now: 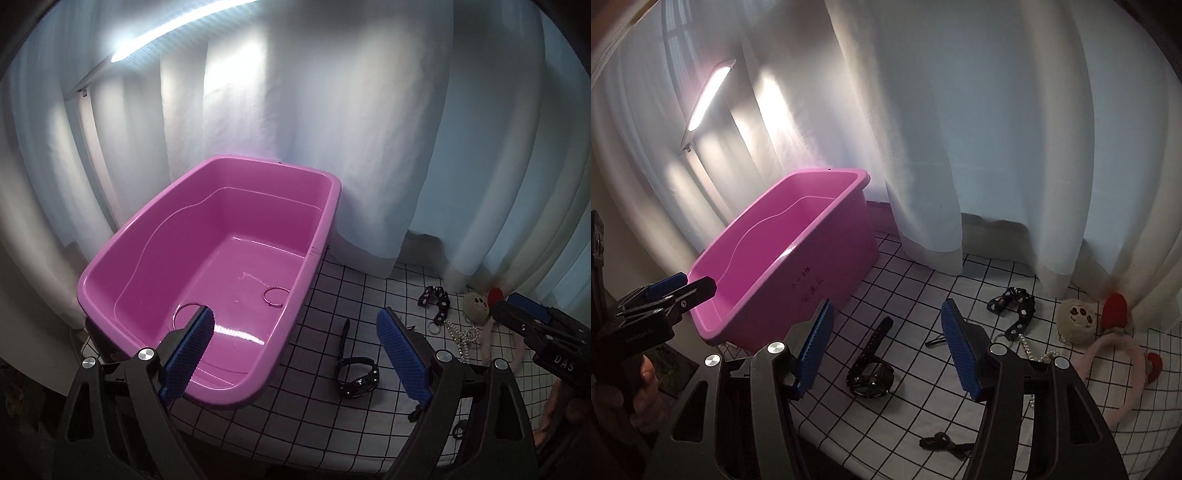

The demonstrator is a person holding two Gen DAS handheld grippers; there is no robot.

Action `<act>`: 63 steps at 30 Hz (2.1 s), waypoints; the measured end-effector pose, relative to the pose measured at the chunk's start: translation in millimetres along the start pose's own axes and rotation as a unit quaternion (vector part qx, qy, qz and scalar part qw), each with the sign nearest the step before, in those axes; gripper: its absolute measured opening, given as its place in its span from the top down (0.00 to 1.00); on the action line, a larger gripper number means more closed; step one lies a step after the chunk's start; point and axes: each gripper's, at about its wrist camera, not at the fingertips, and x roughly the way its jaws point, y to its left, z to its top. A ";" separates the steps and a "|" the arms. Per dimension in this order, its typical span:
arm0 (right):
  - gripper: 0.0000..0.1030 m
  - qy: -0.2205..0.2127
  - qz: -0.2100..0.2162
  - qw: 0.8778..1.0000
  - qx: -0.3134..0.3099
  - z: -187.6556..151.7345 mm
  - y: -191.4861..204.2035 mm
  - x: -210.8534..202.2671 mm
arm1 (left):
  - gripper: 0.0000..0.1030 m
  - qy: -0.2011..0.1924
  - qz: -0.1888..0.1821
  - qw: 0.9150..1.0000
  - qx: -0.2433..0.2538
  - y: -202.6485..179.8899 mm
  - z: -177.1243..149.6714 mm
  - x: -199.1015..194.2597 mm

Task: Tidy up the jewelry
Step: 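Withdraw the left tool from the tub back over the table, then grasp the black hair tie with the left tool while the right tool grasps the maroon hair tie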

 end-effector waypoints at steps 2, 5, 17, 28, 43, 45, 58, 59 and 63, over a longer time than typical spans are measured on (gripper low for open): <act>0.44 0.000 -0.027 1.000 0.016 -20.2 -29.0 -17.1 | 0.14 0.007 -0.011 1.000 0.007 -20.3 -9.7 2.9; 0.44 0.007 -0.058 0.997 0.042 -51.5 -72.3 -38.5 | 0.14 0.018 -0.028 0.999 0.013 -48.0 -26.0 6.0; 0.44 0.040 -0.093 0.991 0.087 -147.7 -173.4 -74.4 | 0.12 0.076 -0.024 0.997 0.018 -132.3 -113.7 27.6; 0.44 0.033 -0.064 0.993 0.093 -183.8 -169.0 -67.3 | 0.12 0.093 -0.024 0.994 0.049 -152.3 -144.9 49.7; 0.44 -0.005 -0.151 0.975 0.163 -231.4 -87.7 -34.5 | 0.12 0.089 -0.147 0.966 0.194 -159.7 -160.1 97.5; 0.44 -0.012 -0.166 0.971 0.174 -237.5 -80.6 -28.0 | 0.12 0.085 -0.161 0.959 0.217 -160.9 -165.1 102.7; 0.44 -0.012 -0.217 0.958 0.185 -244.2 -69.2 21.1 | 0.12 0.083 -0.196 0.942 0.260 -169.6 -176.2 141.0; 0.44 -0.013 -0.218 0.958 0.187 -244.2 -70.6 23.2 | 0.12 0.084 -0.197 0.941 0.261 -170.5 -176.5 143.1; 0.44 -0.013 -0.233 0.956 0.177 -243.3 -71.7 30.0 | 0.12 0.083 -0.200 0.941 0.259 -172.5 -176.6 148.6</act>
